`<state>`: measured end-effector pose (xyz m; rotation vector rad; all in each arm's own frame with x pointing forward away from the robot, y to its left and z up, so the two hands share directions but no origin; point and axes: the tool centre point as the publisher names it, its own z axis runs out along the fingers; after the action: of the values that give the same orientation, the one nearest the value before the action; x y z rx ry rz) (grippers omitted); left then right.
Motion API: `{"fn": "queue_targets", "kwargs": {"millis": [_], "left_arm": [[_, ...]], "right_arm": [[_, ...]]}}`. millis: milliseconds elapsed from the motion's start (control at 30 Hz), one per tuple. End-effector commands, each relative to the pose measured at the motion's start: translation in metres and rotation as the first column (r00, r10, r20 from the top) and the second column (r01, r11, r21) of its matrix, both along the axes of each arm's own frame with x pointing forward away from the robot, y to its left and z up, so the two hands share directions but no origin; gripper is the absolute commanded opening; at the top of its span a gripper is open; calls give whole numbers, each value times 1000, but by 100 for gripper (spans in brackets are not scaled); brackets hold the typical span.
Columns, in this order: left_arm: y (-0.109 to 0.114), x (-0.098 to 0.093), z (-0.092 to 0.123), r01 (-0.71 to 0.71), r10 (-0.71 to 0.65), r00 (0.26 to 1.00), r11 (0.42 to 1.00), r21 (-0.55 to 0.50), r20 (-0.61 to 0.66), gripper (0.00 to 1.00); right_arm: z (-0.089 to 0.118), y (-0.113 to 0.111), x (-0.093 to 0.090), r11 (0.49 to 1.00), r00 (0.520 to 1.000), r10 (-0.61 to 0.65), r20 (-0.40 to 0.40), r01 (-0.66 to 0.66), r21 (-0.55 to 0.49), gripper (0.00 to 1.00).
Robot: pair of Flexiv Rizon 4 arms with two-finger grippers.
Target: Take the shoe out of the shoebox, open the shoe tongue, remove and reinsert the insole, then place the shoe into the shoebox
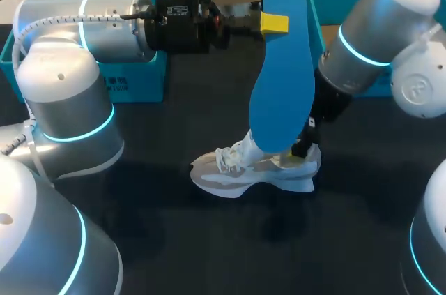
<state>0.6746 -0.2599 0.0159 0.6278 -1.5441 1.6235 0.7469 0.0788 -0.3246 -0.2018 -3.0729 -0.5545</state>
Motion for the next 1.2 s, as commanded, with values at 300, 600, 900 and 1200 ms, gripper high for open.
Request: {"fn": "queue_targets", "kwargs": {"millis": [300, 600, 900, 1200], "left_arm": [[-2, 0, 0, -1, 1, 1000, 1000, -2, 0, 0], [-2, 0, 0, -1, 1, 1000, 1000, -2, 0, 0], [-2, 0, 0, -1, 1, 1000, 1000, -2, 0, 0], [-2, 0, 0, -1, 1, 1000, 1000, -2, 0, 0]], "right_arm": [[0, -1, -2, 1000, 1000, 0, 3, 0, 2, 100], [-10, 11, 31, 996, 997, 77, -10, -77, -35, 100], [-43, 24, 49, 991, 991, 134, -28, -135, -24, 100], [-57, 28, 46, 984, 985, 163, -53, -166, -60, 87]]}}
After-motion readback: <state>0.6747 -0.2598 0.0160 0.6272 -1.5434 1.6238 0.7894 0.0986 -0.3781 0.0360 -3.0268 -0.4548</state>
